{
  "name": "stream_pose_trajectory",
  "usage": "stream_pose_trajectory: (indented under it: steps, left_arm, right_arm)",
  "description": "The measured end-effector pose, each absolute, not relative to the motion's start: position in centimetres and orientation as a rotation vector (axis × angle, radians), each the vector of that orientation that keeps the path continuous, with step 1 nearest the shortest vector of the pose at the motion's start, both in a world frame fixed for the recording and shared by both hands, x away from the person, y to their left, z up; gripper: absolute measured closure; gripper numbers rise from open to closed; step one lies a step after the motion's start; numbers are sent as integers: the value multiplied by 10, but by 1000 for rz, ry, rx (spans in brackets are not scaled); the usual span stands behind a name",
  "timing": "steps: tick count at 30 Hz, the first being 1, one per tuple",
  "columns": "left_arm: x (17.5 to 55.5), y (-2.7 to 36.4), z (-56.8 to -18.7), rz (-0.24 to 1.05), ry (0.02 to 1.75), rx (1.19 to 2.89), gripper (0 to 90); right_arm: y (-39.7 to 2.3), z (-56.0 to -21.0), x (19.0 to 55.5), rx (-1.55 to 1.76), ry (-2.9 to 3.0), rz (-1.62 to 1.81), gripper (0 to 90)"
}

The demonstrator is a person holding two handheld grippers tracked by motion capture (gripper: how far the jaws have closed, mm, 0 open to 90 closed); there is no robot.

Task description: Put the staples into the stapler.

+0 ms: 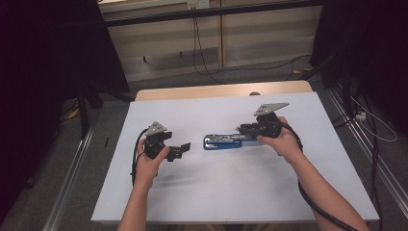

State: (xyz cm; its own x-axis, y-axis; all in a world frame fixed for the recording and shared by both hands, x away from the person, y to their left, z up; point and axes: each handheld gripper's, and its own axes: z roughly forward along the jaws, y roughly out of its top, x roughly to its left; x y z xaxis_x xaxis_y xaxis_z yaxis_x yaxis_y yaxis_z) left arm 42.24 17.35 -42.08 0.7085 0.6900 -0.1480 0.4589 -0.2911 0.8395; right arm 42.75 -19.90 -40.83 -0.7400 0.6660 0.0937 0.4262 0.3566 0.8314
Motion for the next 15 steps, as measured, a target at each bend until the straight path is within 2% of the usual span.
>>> stream_pose_trajectory:
  steps: [15]
  left_arm:
    - [423, 174, -422, 292, 891, 1948, 51]
  right_arm:
    - [-186, -408, 442, 895, 2424, 1322, 791]
